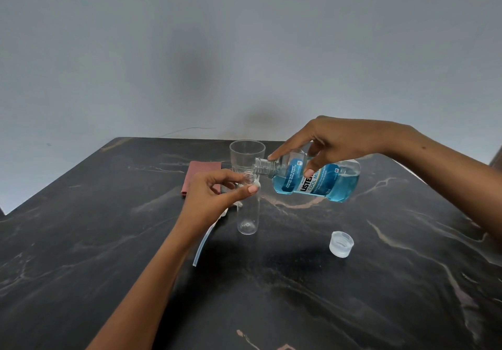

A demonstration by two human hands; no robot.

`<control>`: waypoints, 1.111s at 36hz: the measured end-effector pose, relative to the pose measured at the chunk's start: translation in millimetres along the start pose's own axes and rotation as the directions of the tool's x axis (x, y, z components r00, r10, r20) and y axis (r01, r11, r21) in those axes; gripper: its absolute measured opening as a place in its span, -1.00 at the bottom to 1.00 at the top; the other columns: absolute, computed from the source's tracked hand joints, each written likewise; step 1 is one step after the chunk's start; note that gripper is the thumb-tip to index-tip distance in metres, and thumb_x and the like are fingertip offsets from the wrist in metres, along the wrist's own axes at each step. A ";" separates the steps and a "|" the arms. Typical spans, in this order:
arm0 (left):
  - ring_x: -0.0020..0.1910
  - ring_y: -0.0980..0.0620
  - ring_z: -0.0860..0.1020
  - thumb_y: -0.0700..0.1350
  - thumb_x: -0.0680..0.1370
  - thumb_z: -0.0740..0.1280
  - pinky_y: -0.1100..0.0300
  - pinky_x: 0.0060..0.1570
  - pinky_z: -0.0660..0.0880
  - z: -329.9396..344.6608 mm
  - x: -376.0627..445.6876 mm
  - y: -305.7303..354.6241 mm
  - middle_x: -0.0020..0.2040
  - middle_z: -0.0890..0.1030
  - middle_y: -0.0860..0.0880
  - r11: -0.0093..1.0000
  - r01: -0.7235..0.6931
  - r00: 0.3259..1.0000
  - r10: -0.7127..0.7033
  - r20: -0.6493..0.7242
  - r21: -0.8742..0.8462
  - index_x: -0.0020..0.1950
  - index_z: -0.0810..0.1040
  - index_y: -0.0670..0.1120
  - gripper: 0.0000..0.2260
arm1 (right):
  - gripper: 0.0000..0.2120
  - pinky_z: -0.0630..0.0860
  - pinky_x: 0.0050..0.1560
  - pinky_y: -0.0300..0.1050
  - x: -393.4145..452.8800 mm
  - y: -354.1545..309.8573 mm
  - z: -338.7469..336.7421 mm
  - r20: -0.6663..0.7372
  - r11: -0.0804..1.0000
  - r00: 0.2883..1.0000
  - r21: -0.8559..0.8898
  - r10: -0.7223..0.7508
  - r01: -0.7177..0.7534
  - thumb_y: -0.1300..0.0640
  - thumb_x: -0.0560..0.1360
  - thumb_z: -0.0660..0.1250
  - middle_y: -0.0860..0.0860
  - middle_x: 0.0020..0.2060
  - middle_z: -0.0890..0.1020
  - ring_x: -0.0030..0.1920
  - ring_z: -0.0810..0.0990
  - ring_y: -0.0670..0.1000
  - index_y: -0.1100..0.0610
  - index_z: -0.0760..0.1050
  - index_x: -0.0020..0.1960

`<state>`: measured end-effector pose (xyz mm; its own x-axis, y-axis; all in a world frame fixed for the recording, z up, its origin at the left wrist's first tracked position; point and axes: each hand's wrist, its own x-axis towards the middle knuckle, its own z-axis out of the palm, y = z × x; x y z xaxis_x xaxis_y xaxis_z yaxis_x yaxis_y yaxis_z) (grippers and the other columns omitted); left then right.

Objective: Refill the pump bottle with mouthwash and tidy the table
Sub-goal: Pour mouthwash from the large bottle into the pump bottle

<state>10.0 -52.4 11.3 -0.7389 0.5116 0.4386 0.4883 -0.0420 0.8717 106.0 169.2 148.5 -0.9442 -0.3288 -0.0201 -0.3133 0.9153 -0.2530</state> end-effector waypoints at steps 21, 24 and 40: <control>-0.21 0.05 0.62 -0.08 0.36 0.53 0.25 -0.19 0.58 -0.8 -1.2 1.3 -0.19 0.71 0.04 0.998 -0.028 0.999 0.028 0.015 -0.054 -0.08 0.71 0.00 -0.85 | -0.48 0.55 -0.11 -0.43 3.9 -7.3 -7.0 0.054 1.000 0.999 -0.024 0.000 0.002 0.34 0.43 0.42 -0.10 0.20 0.61 0.07 0.59 -0.31 0.05 0.48 0.34; -0.15 -0.06 0.64 -0.07 0.36 0.52 0.14 -0.13 0.60 -0.9 -1.7 2.5 -0.17 0.72 0.05 0.998 -0.027 0.999 0.028 0.020 -0.064 -0.08 0.71 0.02 -0.85 | -0.48 0.60 -0.01 -0.31 3.9 -9.1 -7.6 0.070 0.999 0.998 -0.034 0.006 -0.003 0.33 0.43 0.42 -0.14 0.19 0.60 0.14 0.60 -0.18 0.04 0.48 0.34; -0.14 -0.04 0.64 -0.03 0.35 0.52 0.13 -0.14 0.61 -1.2 -2.3 1.9 -0.17 0.72 0.03 0.999 -0.019 1.000 0.019 0.017 -0.037 -0.07 0.71 -0.02 -0.81 | -0.49 0.52 -0.05 -0.47 7.6 -11.8 -10.4 0.107 1.000 0.994 0.009 0.014 -0.015 0.33 0.43 0.41 -0.16 0.17 0.59 0.16 0.60 -0.11 0.08 0.47 0.35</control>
<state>12.1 -54.7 12.1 -0.7213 0.5252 0.4516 0.4846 -0.0830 0.8708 101.5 158.4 161.4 -0.9321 -0.3392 -0.1266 -0.2986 0.9180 -0.2610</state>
